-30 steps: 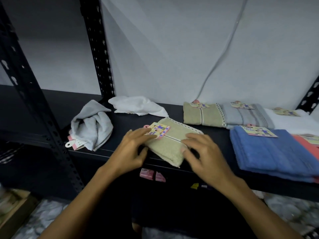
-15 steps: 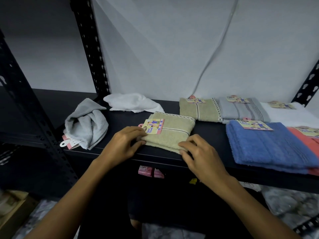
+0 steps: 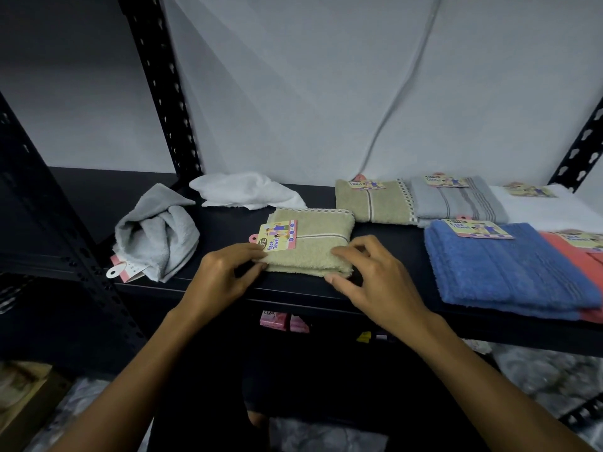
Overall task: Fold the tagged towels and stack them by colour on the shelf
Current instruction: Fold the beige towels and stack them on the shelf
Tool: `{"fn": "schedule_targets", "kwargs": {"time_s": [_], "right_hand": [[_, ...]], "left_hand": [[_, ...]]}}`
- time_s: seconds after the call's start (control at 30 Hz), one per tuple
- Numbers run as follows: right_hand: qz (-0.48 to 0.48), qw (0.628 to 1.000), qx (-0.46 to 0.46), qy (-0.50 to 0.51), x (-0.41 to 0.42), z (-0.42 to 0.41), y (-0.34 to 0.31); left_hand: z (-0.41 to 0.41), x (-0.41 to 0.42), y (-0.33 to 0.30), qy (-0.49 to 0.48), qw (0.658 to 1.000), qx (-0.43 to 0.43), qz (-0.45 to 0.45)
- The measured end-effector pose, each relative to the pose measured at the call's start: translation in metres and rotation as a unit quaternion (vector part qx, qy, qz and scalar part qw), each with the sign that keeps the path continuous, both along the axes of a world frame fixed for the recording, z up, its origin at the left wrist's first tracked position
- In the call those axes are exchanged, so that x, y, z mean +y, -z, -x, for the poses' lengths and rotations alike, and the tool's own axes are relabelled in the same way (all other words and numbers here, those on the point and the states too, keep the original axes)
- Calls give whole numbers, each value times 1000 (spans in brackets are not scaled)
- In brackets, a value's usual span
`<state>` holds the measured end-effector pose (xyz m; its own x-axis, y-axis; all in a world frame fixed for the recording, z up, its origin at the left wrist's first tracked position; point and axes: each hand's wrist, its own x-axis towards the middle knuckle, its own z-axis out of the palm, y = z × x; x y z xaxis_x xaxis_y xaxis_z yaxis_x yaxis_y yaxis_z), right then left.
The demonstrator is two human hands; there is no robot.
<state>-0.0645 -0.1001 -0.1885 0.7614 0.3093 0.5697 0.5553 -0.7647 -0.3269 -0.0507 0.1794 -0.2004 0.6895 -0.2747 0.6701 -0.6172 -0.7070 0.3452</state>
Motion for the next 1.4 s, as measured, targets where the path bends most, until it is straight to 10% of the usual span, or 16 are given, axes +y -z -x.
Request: {"fn": "schedule_targets", "kwargs": {"time_s": [0.37, 0.77, 1.0, 1.4], "right_hand": [[-159, 972, 163, -53, -8, -21, -5], [-69, 984, 146, -69, -16, -21, -2], [-219, 955, 179, -88, -5, -36, -24], [179, 949, 258, 24, 29, -47, -12]], "left_hand": [[-6, 8, -2, 14, 997, 64, 36], [-8, 8, -8, 24, 987, 151, 42], [-29, -19, -37, 29, 989, 136, 39], [-66, -26, -15, 28, 945, 279, -167]]}}
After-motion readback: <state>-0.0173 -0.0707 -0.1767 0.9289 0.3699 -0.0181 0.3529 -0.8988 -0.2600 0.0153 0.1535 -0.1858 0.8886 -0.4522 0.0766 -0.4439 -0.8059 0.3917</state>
